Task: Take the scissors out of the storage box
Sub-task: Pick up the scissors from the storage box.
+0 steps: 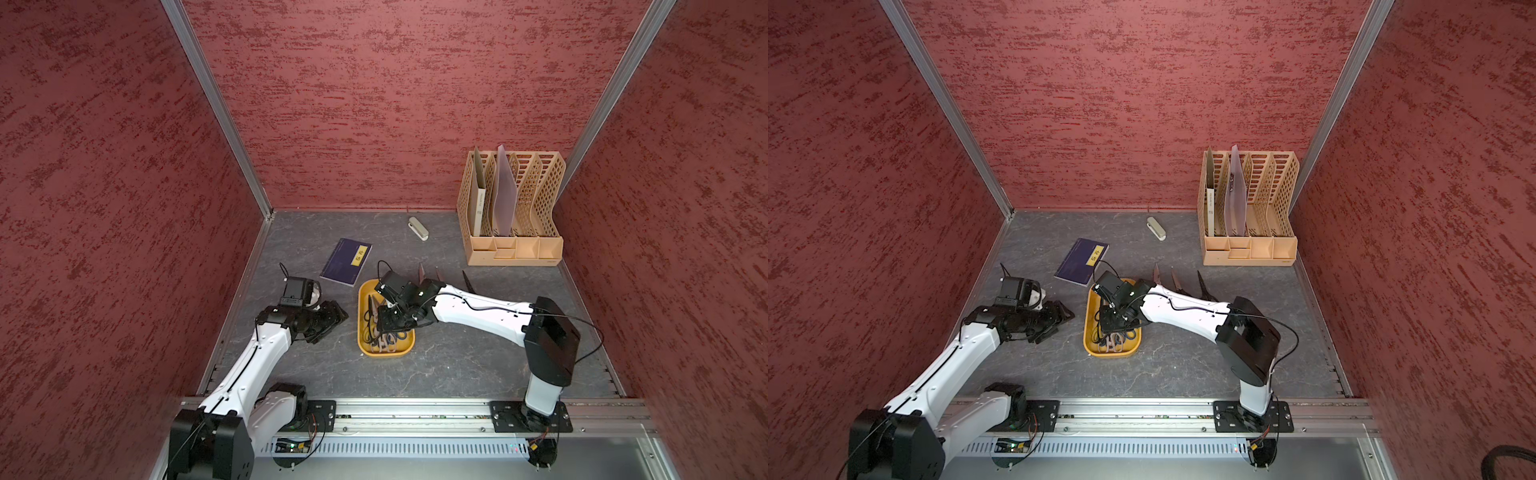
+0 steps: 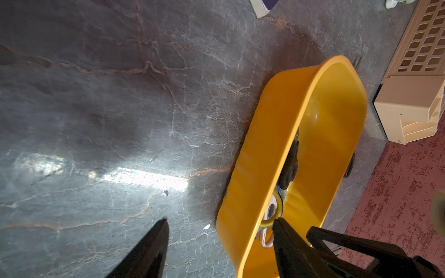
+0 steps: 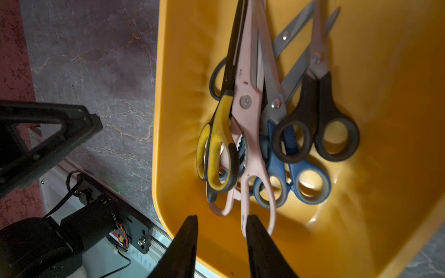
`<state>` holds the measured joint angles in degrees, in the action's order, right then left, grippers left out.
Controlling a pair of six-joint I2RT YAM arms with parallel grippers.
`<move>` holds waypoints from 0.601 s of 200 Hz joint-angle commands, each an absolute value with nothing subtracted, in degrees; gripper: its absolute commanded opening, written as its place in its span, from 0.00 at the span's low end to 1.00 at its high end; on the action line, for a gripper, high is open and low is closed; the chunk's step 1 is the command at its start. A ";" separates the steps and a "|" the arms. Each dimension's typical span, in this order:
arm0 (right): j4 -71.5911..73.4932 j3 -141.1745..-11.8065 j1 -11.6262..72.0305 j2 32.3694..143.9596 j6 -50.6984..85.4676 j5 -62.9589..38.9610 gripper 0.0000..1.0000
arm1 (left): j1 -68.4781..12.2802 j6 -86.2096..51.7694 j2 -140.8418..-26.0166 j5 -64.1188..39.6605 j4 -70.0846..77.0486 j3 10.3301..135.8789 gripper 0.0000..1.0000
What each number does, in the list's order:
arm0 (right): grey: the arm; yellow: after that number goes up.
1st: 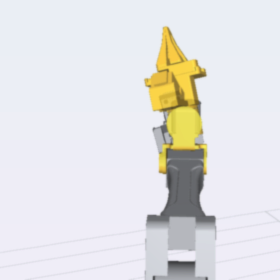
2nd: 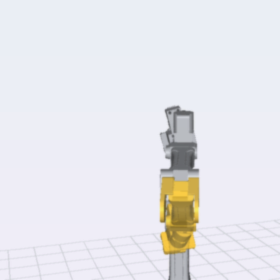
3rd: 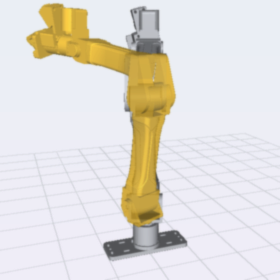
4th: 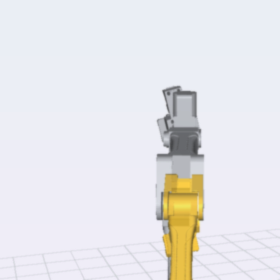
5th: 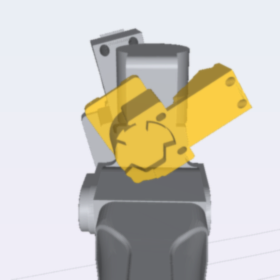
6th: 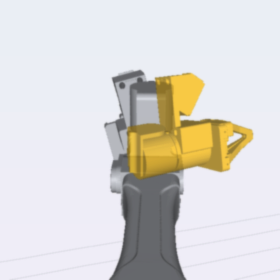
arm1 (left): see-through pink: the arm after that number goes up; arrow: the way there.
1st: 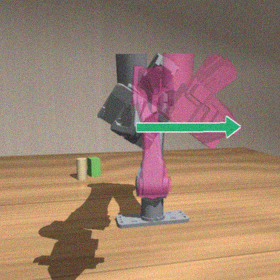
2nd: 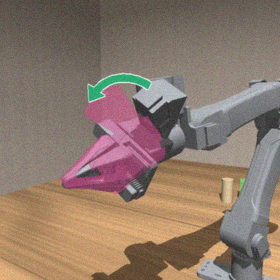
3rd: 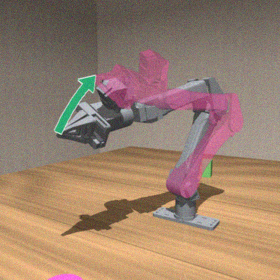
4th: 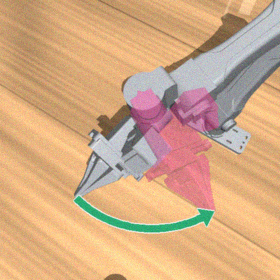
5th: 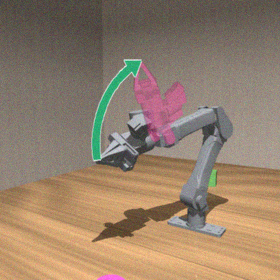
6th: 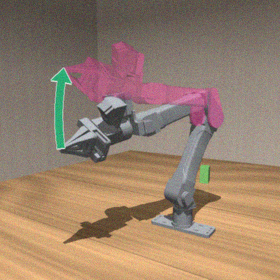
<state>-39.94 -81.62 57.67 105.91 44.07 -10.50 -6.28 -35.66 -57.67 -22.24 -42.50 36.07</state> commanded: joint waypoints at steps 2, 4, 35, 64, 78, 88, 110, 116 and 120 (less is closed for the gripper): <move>-41.53 -84.33 58.34 108.22 42.57 -8.55 0.38 | -5.80 -34.51 -56.60 -22.41 -43.45 37.18 0.72; -41.56 -84.47 58.29 108.42 42.46 -8.49 0.38 | -5.80 -34.49 -56.47 -22.41 -43.53 37.18 0.72; -42.19 -86.11 58.53 111.04 42.02 -8.17 0.36 | -5.12 -34.13 -55.69 -22.32 -44.37 37.18 0.72; -42.70 -87.73 58.89 113.18 41.66 -8.25 0.33 | -4.61 -33.90 -55.45 -22.38 -44.81 37.27 0.72; -42.95 -88.36 59.10 114.17 41.53 -8.31 0.31 | -4.49 -33.75 -55.52 -22.41 -44.87 37.43 0.72; -43.28 -88.58 59.15 114.81 41.65 -8.20 0.30 | -4.41 -33.67 -55.40 -22.41 -44.91 37.51 0.72; -43.74 -88.54 59.24 115.55 41.92 -7.49 0.28 | -4.14 -33.57 -55.42 -22.40 -45.00 37.54 0.72; -43.96 -88.56 59.24 115.73 41.98 -7.18 0.28 | -4.13 -33.49 -55.48 -22.41 -45.02 37.53 0.72; -44.07 -88.59 59.24 115.79 42.01 -6.92 0.28 | -4.05 -33.41 -55.53 -22.41 -45.07 37.54 0.72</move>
<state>-43.00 -87.31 58.41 114.72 42.39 -8.97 -4.58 -34.83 -56.16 -22.22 -44.31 36.10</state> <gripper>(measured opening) 0.286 0.718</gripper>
